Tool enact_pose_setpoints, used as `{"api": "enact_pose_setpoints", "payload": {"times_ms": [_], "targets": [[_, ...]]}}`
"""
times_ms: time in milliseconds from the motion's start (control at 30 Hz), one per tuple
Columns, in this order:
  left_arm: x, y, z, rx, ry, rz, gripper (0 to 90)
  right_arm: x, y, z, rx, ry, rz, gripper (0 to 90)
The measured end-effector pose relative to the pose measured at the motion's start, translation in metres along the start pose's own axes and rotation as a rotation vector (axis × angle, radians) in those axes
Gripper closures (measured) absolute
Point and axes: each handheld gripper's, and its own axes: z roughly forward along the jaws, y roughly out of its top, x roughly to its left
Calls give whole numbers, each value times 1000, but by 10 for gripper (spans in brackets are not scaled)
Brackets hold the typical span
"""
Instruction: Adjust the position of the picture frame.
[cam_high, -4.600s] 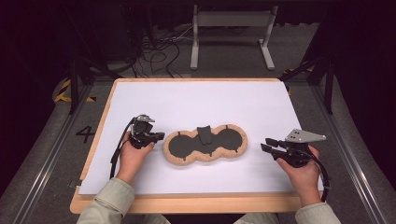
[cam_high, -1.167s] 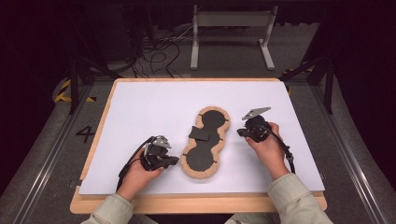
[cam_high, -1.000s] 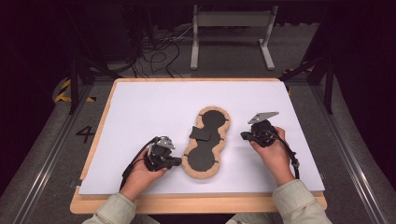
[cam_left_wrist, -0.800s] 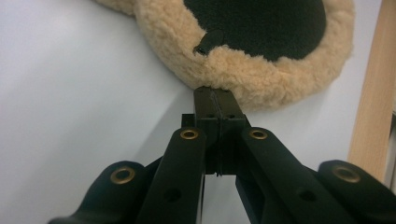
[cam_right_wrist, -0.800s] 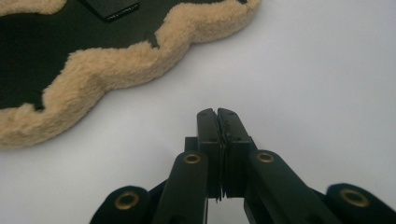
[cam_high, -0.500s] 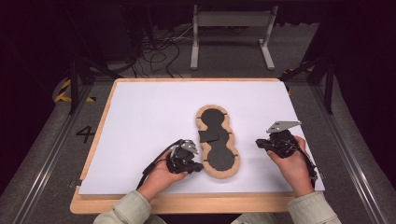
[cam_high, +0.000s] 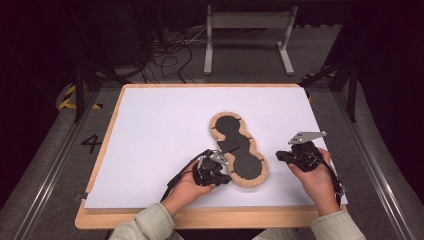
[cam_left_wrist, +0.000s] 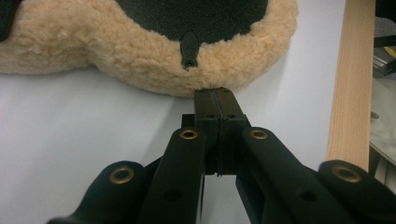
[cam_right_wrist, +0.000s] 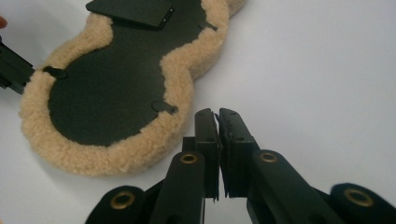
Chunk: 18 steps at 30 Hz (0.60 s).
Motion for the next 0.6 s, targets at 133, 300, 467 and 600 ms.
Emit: {"api": "enact_pose_setpoints", "payload": {"times_ms": [133, 300, 467, 600], "targets": [[2, -5, -15, -36, 24, -15, 889, 2, 14, 9, -15, 24, -3, 874], [6, -17, -42, -94, 73, -44, 864, 2, 44, 27, -6, 41, 25, 900], [13, -37, -68, -121, 138, -78, 843, -1, 65, 40, 53, 40, -18, 900], [18, -54, -86, -153, 188, -127, 770, -9, 88, 56, 113, 36, -12, 900]]}}
